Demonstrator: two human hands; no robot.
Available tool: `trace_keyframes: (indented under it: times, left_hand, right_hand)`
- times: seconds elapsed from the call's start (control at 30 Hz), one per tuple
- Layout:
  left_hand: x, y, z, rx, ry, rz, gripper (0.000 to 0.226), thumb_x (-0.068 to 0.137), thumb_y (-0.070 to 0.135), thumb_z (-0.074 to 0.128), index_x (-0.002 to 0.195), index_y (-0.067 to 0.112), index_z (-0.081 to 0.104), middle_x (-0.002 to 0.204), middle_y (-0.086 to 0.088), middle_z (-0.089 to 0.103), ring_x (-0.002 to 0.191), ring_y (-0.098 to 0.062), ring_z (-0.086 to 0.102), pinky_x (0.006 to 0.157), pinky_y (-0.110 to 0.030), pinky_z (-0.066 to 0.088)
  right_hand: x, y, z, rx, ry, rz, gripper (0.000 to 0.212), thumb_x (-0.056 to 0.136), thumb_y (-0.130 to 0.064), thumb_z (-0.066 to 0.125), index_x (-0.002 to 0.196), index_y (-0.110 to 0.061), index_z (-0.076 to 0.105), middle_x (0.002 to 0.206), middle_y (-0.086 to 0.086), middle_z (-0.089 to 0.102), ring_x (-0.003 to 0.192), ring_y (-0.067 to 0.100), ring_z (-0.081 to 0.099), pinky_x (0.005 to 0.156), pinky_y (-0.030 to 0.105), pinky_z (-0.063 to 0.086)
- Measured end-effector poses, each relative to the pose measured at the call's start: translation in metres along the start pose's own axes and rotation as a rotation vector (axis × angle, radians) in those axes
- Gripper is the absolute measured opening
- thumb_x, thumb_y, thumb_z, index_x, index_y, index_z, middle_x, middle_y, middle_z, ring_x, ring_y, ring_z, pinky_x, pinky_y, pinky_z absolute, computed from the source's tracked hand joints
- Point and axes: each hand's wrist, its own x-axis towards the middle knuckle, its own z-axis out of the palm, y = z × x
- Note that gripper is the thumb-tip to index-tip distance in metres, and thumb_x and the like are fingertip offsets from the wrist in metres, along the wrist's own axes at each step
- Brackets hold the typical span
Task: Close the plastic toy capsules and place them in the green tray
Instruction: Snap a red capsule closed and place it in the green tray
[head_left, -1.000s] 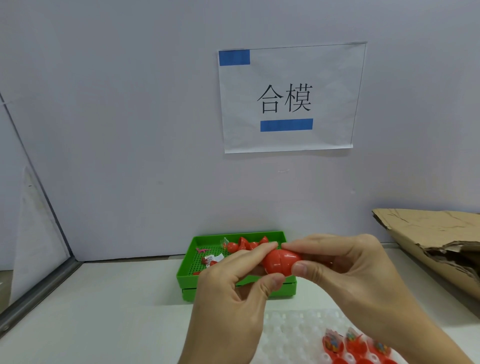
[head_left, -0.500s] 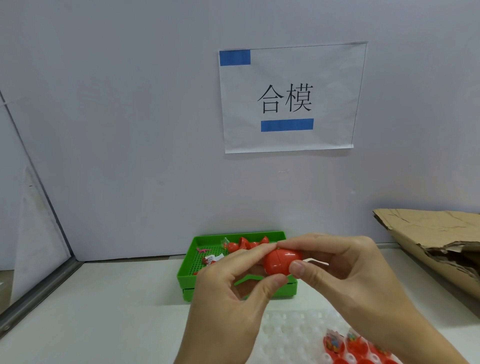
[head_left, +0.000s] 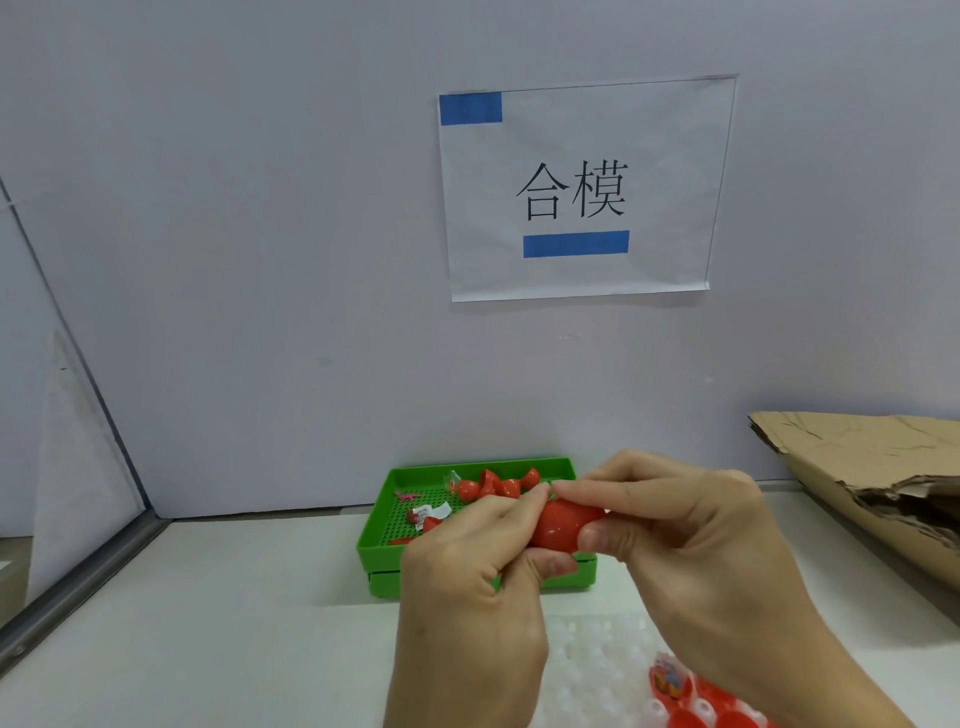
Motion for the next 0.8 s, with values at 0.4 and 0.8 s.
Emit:
trace_keyframes:
  times: [0.4,0.8]
  left_hand:
    - [0.007,0.015,-0.003,-0.566,-0.044,-0.323,0.026,0.073,0.018,0.079,0.099,0.025,0.079,0.092,-0.003,0.078,0.09,-0.018,0.074,0.08,-0.02,0.056]
    - [0.007,0.008,-0.003,-0.643,-0.046,-0.344,0.044,0.057,0.032,0.082,0.101,0.034,0.077,0.096,-0.005,0.077,0.091,-0.02,0.074,0.084,-0.027,0.056]
  right_hand:
    - [0.004,-0.004,-0.015,0.32,-0.037,0.155,0.038,0.061,-0.009,0.078,0.098,-0.011,0.075,0.093,0.006,0.078,0.087,0.019,0.076,0.073,0.018,0.057]
    - [0.005,-0.008,-0.014,0.236,-0.042,0.139,0.027,0.065,-0.025,0.078,0.092,-0.029,0.079,0.092,0.005,0.077,0.083,0.025,0.074,0.07,0.025,0.059]
